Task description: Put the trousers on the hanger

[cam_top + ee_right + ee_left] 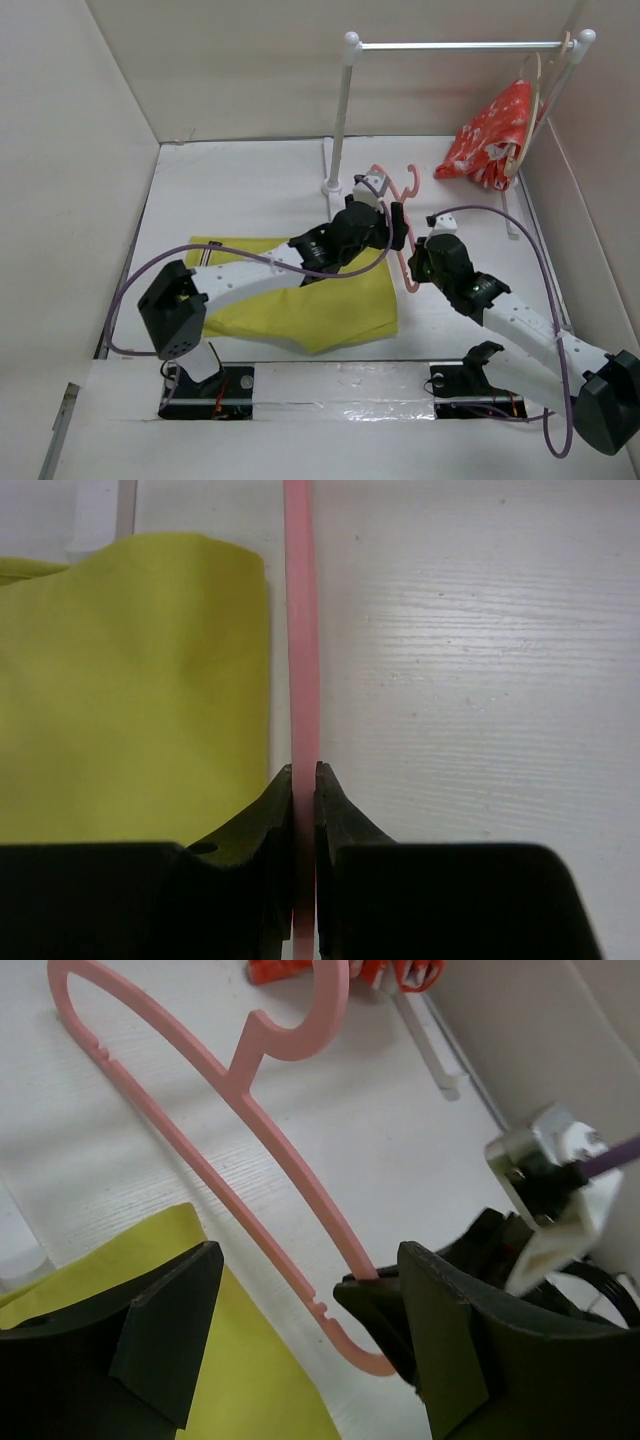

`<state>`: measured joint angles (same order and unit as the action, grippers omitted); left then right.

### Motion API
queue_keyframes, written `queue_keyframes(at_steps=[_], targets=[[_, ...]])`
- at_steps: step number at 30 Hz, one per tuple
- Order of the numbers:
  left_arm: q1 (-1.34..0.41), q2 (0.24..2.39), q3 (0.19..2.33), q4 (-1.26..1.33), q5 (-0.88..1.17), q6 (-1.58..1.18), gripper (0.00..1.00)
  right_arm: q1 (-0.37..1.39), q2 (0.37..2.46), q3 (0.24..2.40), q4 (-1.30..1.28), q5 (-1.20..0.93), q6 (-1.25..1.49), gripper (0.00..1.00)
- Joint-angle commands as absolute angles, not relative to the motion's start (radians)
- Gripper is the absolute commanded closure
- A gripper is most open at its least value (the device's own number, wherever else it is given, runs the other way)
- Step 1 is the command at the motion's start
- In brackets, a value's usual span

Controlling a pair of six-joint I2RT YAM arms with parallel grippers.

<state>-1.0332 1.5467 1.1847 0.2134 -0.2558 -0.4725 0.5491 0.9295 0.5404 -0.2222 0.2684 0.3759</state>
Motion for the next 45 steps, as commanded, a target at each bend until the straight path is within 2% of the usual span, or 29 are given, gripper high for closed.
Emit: queue_keyframes(at_steps=[1, 14, 23, 24, 27, 28, 30, 31, 33, 34, 36, 37, 39, 40, 41, 42, 43, 45], targets=[[-1.031, 1.606, 1.311, 0.149, -0.376, -0.469, 0.31, 0.603, 0.942, 0.542, -0.141, 0.356, 0.419, 1.0], [-1.04, 1.885, 1.607, 0.128, -0.394, -0.433, 0.3, 0.643, 0.854, 0.457, -0.118, 0.364, 0.437, 1.0], [-1.029, 2.049, 1.841, 0.011, -0.462, -0.384, 0.39, 0.652, 0.833, 0.459, -0.135, 0.35, 0.437, 1.0], [-1.029, 2.055, 1.85, 0.005, -0.457, -0.385, 0.41, 0.652, 0.83, 0.465, -0.144, 0.357, 0.443, 1.0], [-1.02, 2.045, 1.803, 0.008, -0.48, -0.403, 0.63, 0.652, 0.813, 0.457, -0.146, 0.364, 0.448, 1.0], [-1.02, 2.033, 1.772, 0.023, -0.486, -0.413, 0.81, 0.652, 0.81, 0.456, -0.146, 0.365, 0.448, 1.0], [-1.011, 1.99, 1.689, 0.084, -0.483, -0.429, 0.95, 0.652, 0.798, 0.457, -0.159, 0.362, 0.457, 1.0], [-1.011, 1.974, 1.665, 0.101, -0.483, -0.437, 1.0, 0.661, 0.792, 0.457, -0.17, 0.362, 0.463, 1.0], [-1.002, 1.93, 1.6, 0.143, -0.503, -0.449, 1.0, 0.661, 0.772, 0.454, -0.181, 0.36, 0.48, 0.97], [-1.002, 1.912, 1.568, 0.162, -0.509, -0.452, 1.0, 0.67, 0.746, 0.451, -0.192, 0.36, 0.486, 0.88], [-1.002, 1.853, 1.463, 0.254, -0.503, -0.477, 1.0, 0.67, 0.71, 0.44, -0.204, 0.367, 0.505, 0.79], [-1.002, 1.835, 1.432, 0.279, -0.502, -0.485, 1.0, 0.679, 0.671, 0.437, -0.216, 0.364, 0.508, 0.69], [-1.002, 1.798, 1.393, 0.314, -0.499, -0.52, 1.0, 0.68, 0.635, 0.426, -0.213, 0.361, 0.515, 0.56], [-1.002, 1.783, 1.352, 0.324, -0.494, -0.535, 1.0, 0.68, 0.62, 0.426, -0.219, 0.354, 0.518, 0.42], [-1.002, 1.749, 1.323, 0.375, -0.485, -0.549, 1.0, 0.68, 0.594, 0.433, -0.236, 0.348, 0.518, 0.36], [-1.012, 1.729, 1.254, 0.406, -0.468, -0.564, 1.0, 0.68, 0.582, 0.463, -0.261, 0.348, 0.514, 0.35], [-1.022, 1.709, 1.223, 0.431, -0.46, -0.602, 1.0, 0.68, 0.569, 0.483, -0.318, 0.344, 0.517, 0.3], [-1.035, 1.663, 1.169, 0.494, -0.448, -0.643, 1.0, 0.68, 0.531, 0.54, -0.363, 0.336, 0.515, 0.3]])
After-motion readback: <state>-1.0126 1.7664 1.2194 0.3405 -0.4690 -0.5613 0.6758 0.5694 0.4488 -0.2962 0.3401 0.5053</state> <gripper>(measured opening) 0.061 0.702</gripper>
